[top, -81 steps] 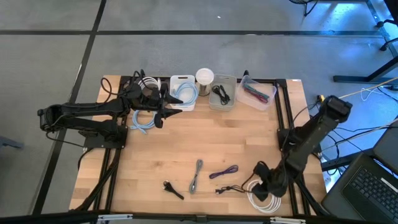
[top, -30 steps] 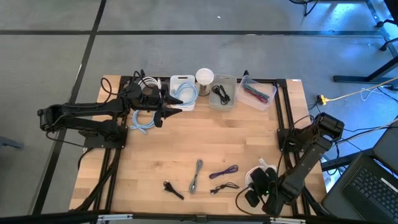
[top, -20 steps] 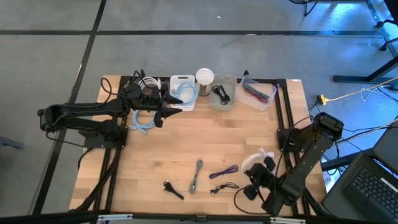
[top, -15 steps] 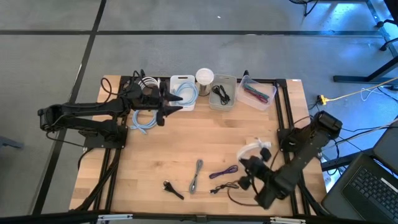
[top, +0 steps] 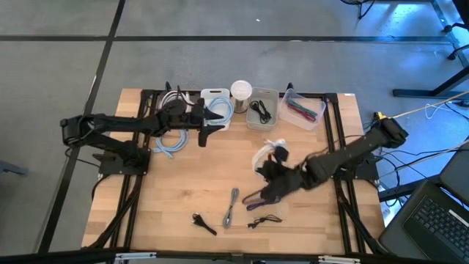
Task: Pick & Place USB Port
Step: Put the white HDMI cable into the black bin
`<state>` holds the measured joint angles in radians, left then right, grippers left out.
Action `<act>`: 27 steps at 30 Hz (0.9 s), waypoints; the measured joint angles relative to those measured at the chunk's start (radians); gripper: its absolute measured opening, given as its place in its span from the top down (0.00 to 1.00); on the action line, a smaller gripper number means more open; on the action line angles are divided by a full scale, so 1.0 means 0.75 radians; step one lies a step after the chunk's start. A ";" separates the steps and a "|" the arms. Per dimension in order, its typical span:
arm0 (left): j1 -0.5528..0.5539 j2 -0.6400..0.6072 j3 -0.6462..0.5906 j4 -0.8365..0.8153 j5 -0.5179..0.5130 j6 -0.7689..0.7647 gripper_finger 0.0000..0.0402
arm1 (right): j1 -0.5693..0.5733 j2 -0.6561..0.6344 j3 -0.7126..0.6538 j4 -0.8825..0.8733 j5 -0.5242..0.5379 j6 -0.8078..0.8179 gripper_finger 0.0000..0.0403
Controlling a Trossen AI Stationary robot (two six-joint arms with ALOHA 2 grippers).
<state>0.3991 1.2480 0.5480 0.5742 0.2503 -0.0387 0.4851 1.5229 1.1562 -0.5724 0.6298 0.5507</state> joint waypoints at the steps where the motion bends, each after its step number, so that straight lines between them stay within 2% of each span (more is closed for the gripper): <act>1: 0.010 0.000 0.000 0.011 0.011 0.000 0.55 | -0.044 -0.019 -0.019 0.067 -0.061 -0.083 1.00; 4: 0.038 -0.012 0.000 0.026 0.047 -0.007 0.55 | -0.171 -0.070 -0.064 0.251 -0.233 -0.302 1.00; 7: 0.063 -0.032 0.000 0.096 0.150 -0.069 0.55 | -0.291 -0.113 -0.106 0.467 -0.409 -0.489 1.00; 10: 0.077 -0.035 0.000 0.160 0.248 -0.133 0.55 | -0.399 -0.124 -0.111 0.579 -0.560 -0.583 1.00; 12: 0.080 -0.036 0.000 0.197 0.267 -0.164 0.55 | -0.454 -0.124 -0.111 0.636 -0.627 -0.615 1.00; 21: 0.079 -0.036 0.027 0.219 0.267 -0.235 0.55 | -0.584 -0.123 -0.104 0.732 -0.671 -0.777 1.00; 27: 0.079 -0.036 0.079 0.206 0.327 -0.259 0.52 | -0.669 -0.123 -0.103 0.738 -0.671 -0.815 1.00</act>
<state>0.4583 1.2213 0.6075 0.7287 0.4953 -0.2333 -0.0168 1.4303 1.0791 -0.0189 0.1265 -0.0607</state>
